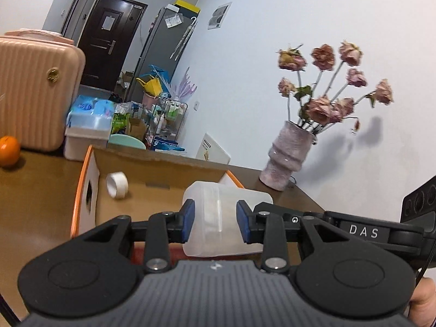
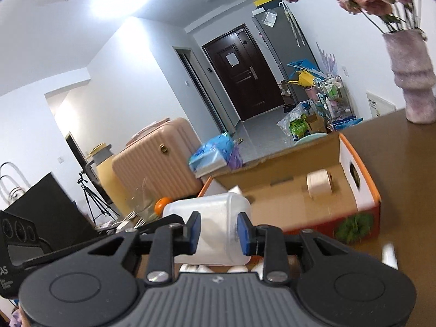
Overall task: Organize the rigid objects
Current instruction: 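Carry the white container with the right tool over the cardboard box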
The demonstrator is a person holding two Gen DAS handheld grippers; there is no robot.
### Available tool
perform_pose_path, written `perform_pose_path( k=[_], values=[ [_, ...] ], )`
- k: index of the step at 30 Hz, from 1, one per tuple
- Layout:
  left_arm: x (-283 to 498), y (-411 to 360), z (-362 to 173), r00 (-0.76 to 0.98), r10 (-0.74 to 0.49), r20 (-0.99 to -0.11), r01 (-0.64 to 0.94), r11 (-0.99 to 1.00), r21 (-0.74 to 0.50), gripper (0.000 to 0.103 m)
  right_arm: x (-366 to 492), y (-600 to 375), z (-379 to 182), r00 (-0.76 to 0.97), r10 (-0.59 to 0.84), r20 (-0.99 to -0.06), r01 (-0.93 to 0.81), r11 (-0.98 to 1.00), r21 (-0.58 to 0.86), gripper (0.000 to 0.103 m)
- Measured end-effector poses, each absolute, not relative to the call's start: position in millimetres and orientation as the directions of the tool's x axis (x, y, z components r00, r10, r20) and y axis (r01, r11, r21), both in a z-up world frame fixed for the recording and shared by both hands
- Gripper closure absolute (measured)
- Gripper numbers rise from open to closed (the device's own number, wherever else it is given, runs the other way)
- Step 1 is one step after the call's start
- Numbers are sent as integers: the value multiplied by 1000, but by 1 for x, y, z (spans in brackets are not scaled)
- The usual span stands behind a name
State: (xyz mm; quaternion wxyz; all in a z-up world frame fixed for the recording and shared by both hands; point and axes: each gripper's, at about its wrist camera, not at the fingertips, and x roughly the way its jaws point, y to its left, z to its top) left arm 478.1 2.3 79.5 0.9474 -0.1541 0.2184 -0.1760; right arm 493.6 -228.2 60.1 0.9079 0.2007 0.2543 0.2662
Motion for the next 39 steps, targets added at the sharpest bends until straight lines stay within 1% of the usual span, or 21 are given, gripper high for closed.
perform_pose_path(
  k=[4,11,17,21,23,25,27,33,36,39],
  values=[
    [538,6,80,827,-403,-393,259,892,-369,70,554,-228,62,711,593,-377,-364,770,525,74],
    [630,17,60,799,-371,-473,197,905,-377,70,653,-208,43,666,594,-451,-331,778,535,74],
    [684,25,27,715,-388,-582,150,898,-414,70,710,-190,21,633,543,-552,-289,827,482,74],
    [700,25,8,668,-399,-628,135,895,-425,70,728,-182,2,613,499,-613,-256,859,443,75],
    [709,27,1,636,-419,-648,120,883,-454,69,733,-179,-7,612,474,-633,-241,874,422,75],
    [713,29,-1,623,-435,-650,115,873,-474,65,738,-177,-17,603,458,-653,-216,882,419,75],
    [713,30,-2,623,-430,-653,112,876,-469,65,740,-176,-25,586,454,-671,-205,884,420,75],
    [697,28,12,639,-426,-641,130,881,-456,64,728,-174,-15,606,434,-667,-208,895,395,74],
    [680,29,28,662,-394,-637,121,895,-428,63,713,-179,-2,615,439,-655,-217,893,395,74],
    [658,30,46,687,-356,-633,119,915,-385,62,691,-182,14,633,418,-652,-234,906,354,74]
  ],
)
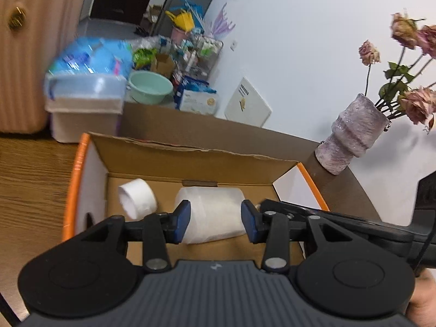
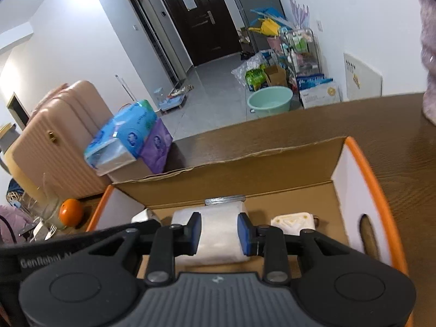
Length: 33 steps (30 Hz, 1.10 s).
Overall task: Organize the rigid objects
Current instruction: 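Lower the white container into the box and open the right tool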
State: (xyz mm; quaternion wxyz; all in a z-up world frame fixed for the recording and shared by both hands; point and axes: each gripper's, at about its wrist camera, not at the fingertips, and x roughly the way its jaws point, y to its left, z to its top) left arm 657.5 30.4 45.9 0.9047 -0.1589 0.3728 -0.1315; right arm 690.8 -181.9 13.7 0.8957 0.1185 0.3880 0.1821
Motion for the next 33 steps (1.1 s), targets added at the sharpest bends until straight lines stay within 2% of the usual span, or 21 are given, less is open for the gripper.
perform_pose_path(
  k=[10,13,17,19,25,33],
  values=[
    [562,37,97,762,-248,-598,98,957,-271,56,596,-202,65,699,346,-626,-276,938,210,74],
    [530,37,110,787,-209,-580,92,970,-224,50,566,-211,80,722,335,-606,-278,942,188,74],
    [490,37,123,818,-176,-548,84,978,-189,31,528,-221,97,752,312,-581,-273,949,156,73],
    [468,35,129,836,-160,-526,86,983,-163,30,506,-226,104,768,301,-566,-272,952,139,66],
    [402,31,140,876,-147,-460,114,988,-101,17,443,-235,111,808,290,-514,-290,954,82,49],
    [330,24,122,907,-164,-389,159,986,-43,5,377,-241,89,816,321,-481,-315,944,96,46]
  ],
)
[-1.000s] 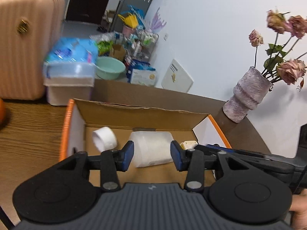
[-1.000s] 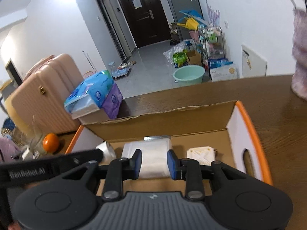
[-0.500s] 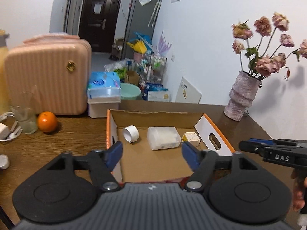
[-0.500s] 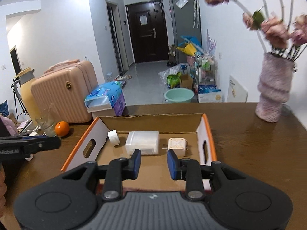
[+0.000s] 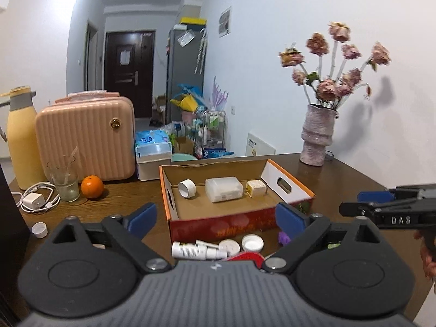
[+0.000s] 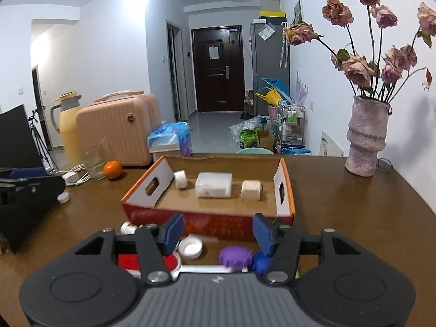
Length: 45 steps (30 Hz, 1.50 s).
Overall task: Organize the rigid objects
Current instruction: 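Lower the white container into the box and open the right tool, then grasp the white bottle with the left tool while the right tool grasps the green spray bottle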
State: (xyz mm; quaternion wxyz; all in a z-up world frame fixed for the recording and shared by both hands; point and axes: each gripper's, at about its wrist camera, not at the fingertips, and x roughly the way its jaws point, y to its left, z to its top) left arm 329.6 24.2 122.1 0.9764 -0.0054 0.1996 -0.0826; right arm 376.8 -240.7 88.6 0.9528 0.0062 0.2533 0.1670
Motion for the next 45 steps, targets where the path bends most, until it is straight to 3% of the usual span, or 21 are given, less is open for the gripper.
perform_pose_path(
  k=[9,16,23,34,39,45],
  values=[
    [261,18,77,944,-115,-310,127,992,19,3,315,-248,53,859,321,-398,-311,946,91,44],
    [207,15,54,964,-94,-249,104,994,24,0,261,-254,27,883,327,-338,-298,945,136,32],
    [178,27,23,952,-93,-290,98,995,2,0,208,-257,-7,896,281,-343,-253,959,126,26],
    [221,33,7,926,-114,-360,119,993,-10,0,223,-257,-23,882,251,-398,-234,968,91,26],
    [276,48,3,891,-167,-422,171,985,-28,1,256,-262,-24,877,243,-415,-224,970,95,27],
    [364,62,4,857,-200,-475,245,969,35,8,313,-272,-27,864,221,-453,-192,975,109,28]
  ],
)
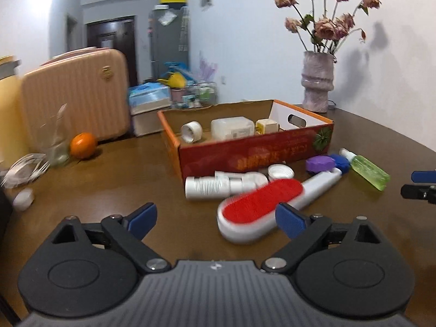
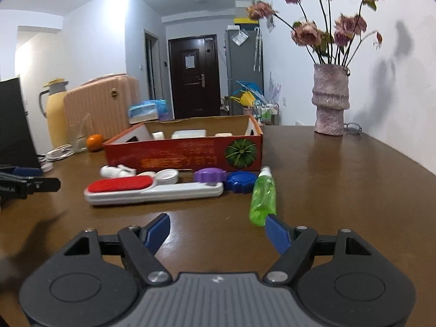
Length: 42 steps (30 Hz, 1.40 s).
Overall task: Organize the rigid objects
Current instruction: 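Grasp the white bottle with the left tool while the right tool grasps the green spray bottle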
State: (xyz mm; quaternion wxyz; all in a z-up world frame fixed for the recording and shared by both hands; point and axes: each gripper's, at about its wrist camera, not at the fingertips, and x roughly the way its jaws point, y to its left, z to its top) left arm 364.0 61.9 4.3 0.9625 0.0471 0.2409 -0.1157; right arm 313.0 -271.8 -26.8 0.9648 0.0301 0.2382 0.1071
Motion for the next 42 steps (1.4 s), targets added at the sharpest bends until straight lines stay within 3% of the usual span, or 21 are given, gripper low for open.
perform_pose_path(
  k=[2,4,10,15,21,24,26,28,31,34,42],
  values=[
    [395,66,-2,848,-193,-494,246,968,45,13,336,-276,-28,856,198,-478,-162,980,115,29],
    [422,69,-8,826,-198,-528,250,968,27,17,358,-282,-28,850,162,-502,-123,986,111,38],
    [466,80,-27,783,-256,-567,283,958,-42,17,406,-289,-35,833,127,-539,-93,992,89,49],
    [484,84,-30,736,-356,-576,344,929,-135,17,422,-283,-46,801,152,-580,-120,988,93,52],
    [500,83,-34,706,-394,-589,365,915,-175,17,431,-283,-55,788,151,-597,-107,988,109,53],
    [500,84,-36,703,-410,-581,366,909,-200,23,434,-285,-57,786,147,-600,-97,989,115,53],
    [495,86,-36,711,-412,-570,366,909,-200,38,434,-286,-58,787,150,-599,-95,988,122,54],
    [490,90,-35,700,-425,-573,356,904,-236,38,434,-287,-58,789,152,-596,-92,987,130,59],
    [474,87,-34,715,-396,-577,339,917,-210,39,433,-290,-58,790,151,-594,-81,986,143,69],
    [451,76,-28,718,-359,-597,325,931,-168,56,430,-292,-57,791,154,-592,-78,985,152,71],
    [425,60,-22,729,-347,-590,392,918,-56,47,431,-295,-56,788,151,-597,-84,987,139,72]
  ],
)
